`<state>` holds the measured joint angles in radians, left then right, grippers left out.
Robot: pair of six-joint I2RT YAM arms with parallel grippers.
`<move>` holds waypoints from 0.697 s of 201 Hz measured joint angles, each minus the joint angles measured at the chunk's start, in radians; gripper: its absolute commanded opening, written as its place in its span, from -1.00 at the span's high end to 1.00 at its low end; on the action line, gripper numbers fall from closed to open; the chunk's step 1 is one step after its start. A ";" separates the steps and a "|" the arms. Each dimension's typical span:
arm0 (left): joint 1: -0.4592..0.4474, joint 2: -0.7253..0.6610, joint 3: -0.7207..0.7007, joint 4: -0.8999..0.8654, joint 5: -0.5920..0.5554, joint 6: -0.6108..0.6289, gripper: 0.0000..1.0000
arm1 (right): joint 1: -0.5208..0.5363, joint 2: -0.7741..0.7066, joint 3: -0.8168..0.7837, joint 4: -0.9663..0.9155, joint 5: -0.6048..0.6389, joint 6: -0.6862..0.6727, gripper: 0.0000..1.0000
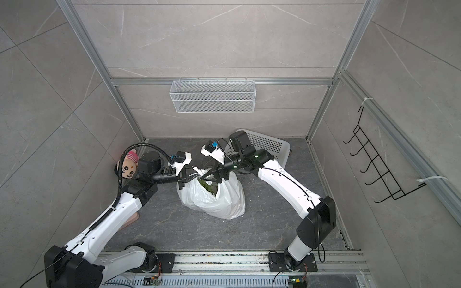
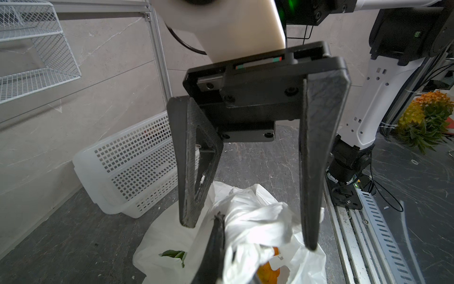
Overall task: Place the pineapple into a plastic bag & tie a knot
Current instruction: Cross the plastic bag at the center of the board.
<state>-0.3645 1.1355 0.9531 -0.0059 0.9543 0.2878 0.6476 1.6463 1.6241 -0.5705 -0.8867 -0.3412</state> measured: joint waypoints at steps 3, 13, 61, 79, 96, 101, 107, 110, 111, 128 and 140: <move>0.000 0.000 0.000 0.000 0.001 0.000 1.00 | 0.002 0.004 0.002 -0.002 0.001 -0.003 -0.35; 0.000 0.000 0.000 0.000 0.008 0.000 1.00 | 0.002 0.019 0.011 -0.015 0.006 -0.014 -0.32; 0.000 0.000 0.000 0.001 0.024 0.000 1.00 | 0.002 0.051 0.046 -0.053 0.009 -0.048 -0.35; 0.000 0.000 0.000 0.005 0.028 -0.002 1.00 | 0.002 0.051 0.046 -0.055 0.023 -0.049 -0.33; 0.000 0.000 0.000 0.009 0.040 -0.004 1.00 | 0.002 0.060 0.067 -0.075 0.036 -0.060 -0.27; 0.000 0.000 0.000 0.011 0.043 -0.004 1.00 | 0.002 0.065 0.078 -0.081 0.039 -0.064 -0.26; 0.000 0.000 0.000 0.013 0.043 -0.005 1.00 | 0.002 0.074 0.090 -0.088 0.045 -0.071 -0.23; 0.000 0.000 0.000 0.013 0.043 -0.005 1.00 | 0.002 0.077 0.095 -0.090 0.047 -0.076 -0.21; 0.000 0.000 0.000 0.013 0.043 -0.005 1.00 | 0.002 0.078 0.096 -0.091 0.046 -0.077 -0.20; 0.004 0.000 0.000 0.011 0.040 -0.005 1.00 | 0.004 0.090 0.104 -0.105 0.049 -0.089 -0.09; 0.005 0.000 0.000 0.008 0.039 -0.005 1.00 | 0.005 0.095 0.111 -0.119 0.049 -0.100 0.01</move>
<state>-0.3599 1.1358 0.9531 0.0017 0.9928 0.2829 0.6529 1.7409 1.7355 -0.6891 -0.8375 -0.4412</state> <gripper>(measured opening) 0.052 0.537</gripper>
